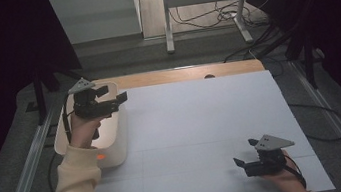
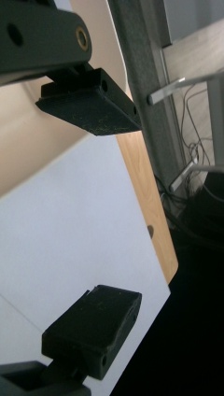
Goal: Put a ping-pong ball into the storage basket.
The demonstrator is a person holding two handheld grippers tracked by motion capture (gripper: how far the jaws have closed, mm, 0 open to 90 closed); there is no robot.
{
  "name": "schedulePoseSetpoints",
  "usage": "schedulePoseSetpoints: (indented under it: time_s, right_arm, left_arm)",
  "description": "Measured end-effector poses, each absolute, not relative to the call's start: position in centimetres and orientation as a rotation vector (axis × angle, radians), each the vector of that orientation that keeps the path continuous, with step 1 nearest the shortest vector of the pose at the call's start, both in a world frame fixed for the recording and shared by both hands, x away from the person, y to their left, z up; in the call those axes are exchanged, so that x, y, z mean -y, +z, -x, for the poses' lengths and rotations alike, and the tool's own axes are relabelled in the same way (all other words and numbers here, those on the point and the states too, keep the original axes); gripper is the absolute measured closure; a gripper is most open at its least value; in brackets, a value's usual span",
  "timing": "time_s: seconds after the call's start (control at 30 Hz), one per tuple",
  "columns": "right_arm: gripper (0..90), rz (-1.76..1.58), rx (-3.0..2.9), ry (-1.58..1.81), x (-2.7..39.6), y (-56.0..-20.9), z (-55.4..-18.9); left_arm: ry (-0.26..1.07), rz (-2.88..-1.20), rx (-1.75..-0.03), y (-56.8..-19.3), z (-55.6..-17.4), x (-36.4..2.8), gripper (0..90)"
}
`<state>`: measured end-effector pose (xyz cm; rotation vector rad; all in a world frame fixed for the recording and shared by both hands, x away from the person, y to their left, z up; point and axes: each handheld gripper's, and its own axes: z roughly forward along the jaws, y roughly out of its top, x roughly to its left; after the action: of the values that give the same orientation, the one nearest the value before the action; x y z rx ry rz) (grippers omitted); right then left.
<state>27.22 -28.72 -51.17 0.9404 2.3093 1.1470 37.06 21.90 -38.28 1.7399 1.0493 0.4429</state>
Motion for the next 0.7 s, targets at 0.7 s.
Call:
schedulePoseSetpoints:
  time_s: [0.7]
  right_arm:
    - [13.2, -0.927, -2.314, 1.142, 28.4, -51.2, -27.5]
  left_arm:
    - [0.355, -1.772, -0.907, -37.5, -34.8, -19.0, 16.8]
